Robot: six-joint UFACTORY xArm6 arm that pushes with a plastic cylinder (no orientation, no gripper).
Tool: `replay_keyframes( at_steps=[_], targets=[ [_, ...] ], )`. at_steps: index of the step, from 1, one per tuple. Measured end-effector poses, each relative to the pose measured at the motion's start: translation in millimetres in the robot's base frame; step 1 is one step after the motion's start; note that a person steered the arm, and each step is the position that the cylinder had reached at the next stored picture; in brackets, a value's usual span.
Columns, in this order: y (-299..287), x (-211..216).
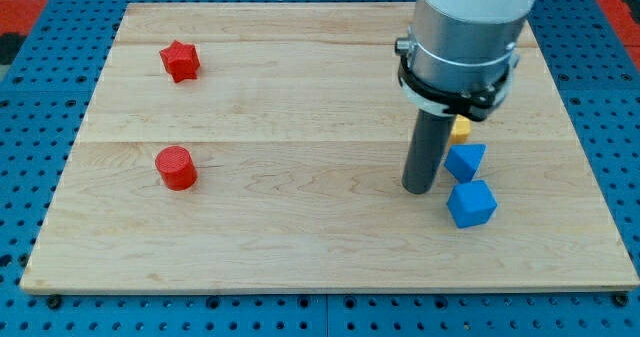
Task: Place the red star right to the center
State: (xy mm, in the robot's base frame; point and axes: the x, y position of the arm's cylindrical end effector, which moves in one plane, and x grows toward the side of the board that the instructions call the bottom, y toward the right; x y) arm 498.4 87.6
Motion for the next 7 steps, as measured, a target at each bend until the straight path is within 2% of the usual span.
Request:
replay_keyframes(
  at_steps=[1,3,4,5,6,7],
  targets=[
    [-94.4,-72.1],
    [-358.4,-145.7],
    [-303.5,-193.5],
    [-197.8,-193.4],
    [-176.7,-187.9],
    [-122.0,-186.0]
  ],
)
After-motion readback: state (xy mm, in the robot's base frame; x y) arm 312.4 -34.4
